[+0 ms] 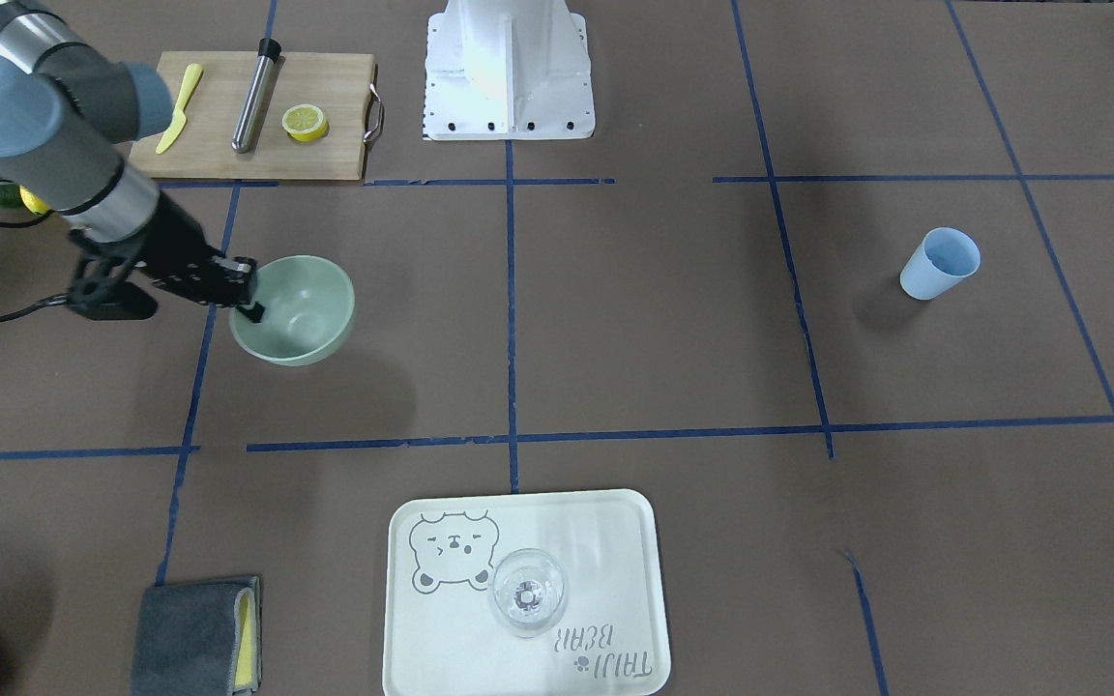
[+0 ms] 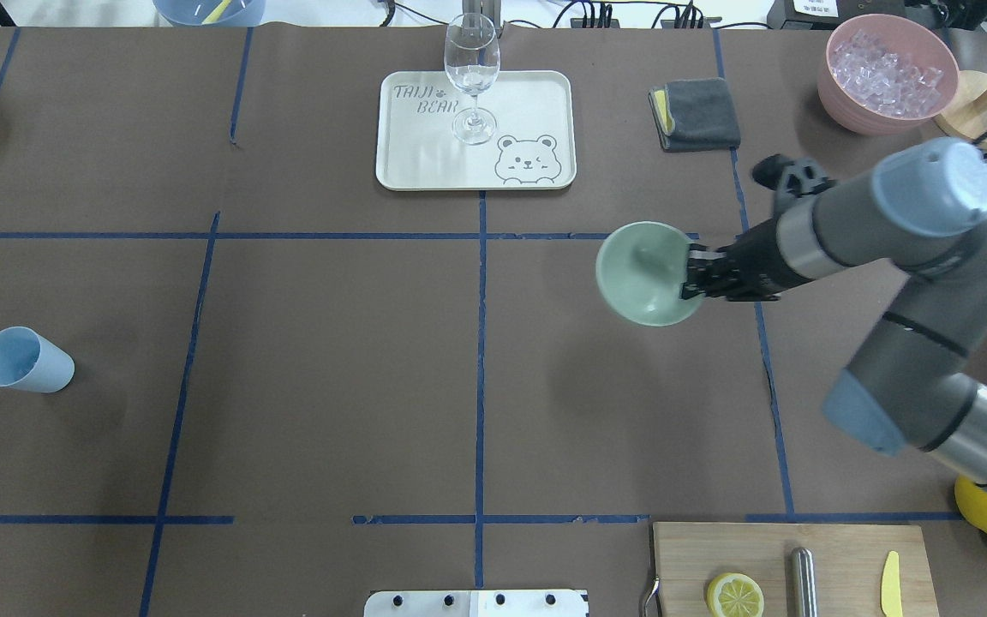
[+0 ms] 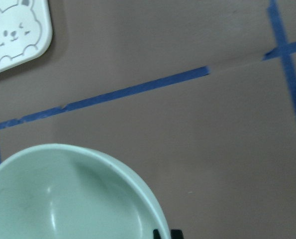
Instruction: Pour ice into bowl
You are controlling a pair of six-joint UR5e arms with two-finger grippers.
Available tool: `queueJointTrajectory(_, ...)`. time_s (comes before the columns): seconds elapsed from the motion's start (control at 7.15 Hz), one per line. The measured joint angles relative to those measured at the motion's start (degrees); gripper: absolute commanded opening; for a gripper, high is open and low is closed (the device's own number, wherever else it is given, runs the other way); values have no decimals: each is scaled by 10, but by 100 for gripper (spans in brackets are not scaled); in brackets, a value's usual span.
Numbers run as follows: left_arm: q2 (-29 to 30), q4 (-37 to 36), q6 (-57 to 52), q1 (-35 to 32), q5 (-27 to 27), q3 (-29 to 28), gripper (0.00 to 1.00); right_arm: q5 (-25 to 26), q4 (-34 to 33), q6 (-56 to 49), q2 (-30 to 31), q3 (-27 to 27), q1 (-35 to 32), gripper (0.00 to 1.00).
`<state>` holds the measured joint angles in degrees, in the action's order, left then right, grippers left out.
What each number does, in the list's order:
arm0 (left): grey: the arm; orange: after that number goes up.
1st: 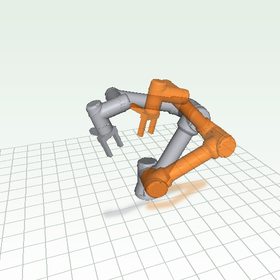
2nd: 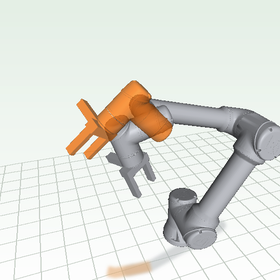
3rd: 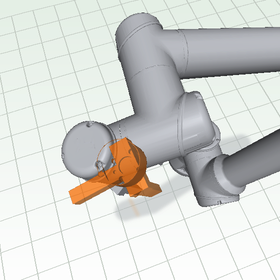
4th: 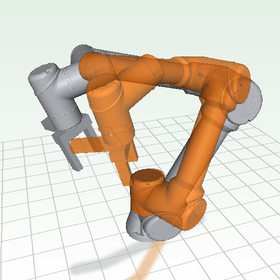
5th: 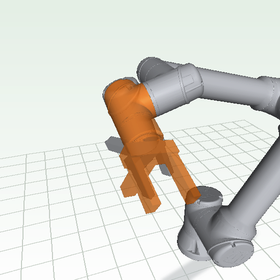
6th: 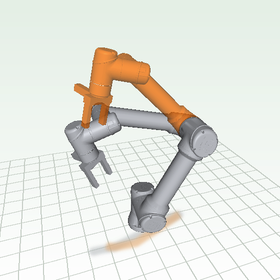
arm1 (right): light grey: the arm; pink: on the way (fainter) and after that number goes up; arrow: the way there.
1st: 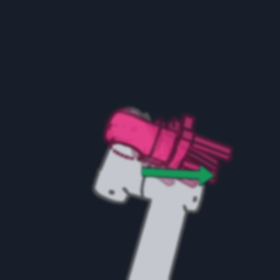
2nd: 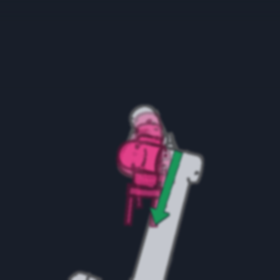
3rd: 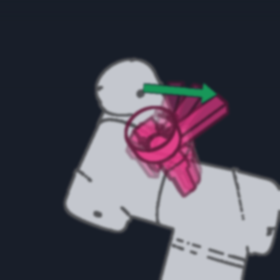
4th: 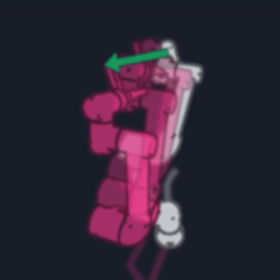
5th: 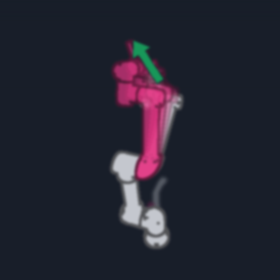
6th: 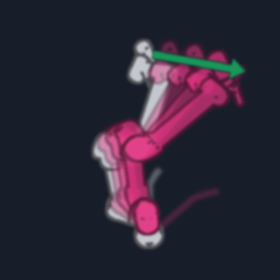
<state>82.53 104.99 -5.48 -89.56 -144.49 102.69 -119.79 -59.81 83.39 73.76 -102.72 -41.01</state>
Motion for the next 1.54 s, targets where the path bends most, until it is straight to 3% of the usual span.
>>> queueJointTrajectory(0.28, 0, 6, 0, 0, 0, -1, 100, 94, -109, 98, -142, 18, 91, 0)
queueJointTrajectory(0.56, 0, 16, -1, 1, -1, -2, 100, 149, -138, 162, -246, 94, 135, 0)
queueJointTrajectory(0.7, 0, 20, -1, 1, 0, -3, 100, 169, -139, 171, -271, 129, 150, 0)
queueJointTrajectory(0.84, 0, 22, -1, 3, -1, -4, 100, 183, -135, 173, -282, 154, 160, 7)
queueJointTrajectory(0.98, 0, 24, -1, 6, -3, -4, 100, 189, -124, 174, -287, 174, 164, 99)
queueJointTrajectory(1.26, 1, 55, 13, 31, -13, -6, 100, 191, -108, 177, -291, 195, 166, 100)
queueJointTrajectory(1.54, 0, 141, 132, 82, -6, -8, 100, 189, -105, 179, -292, 195, 167, 100)
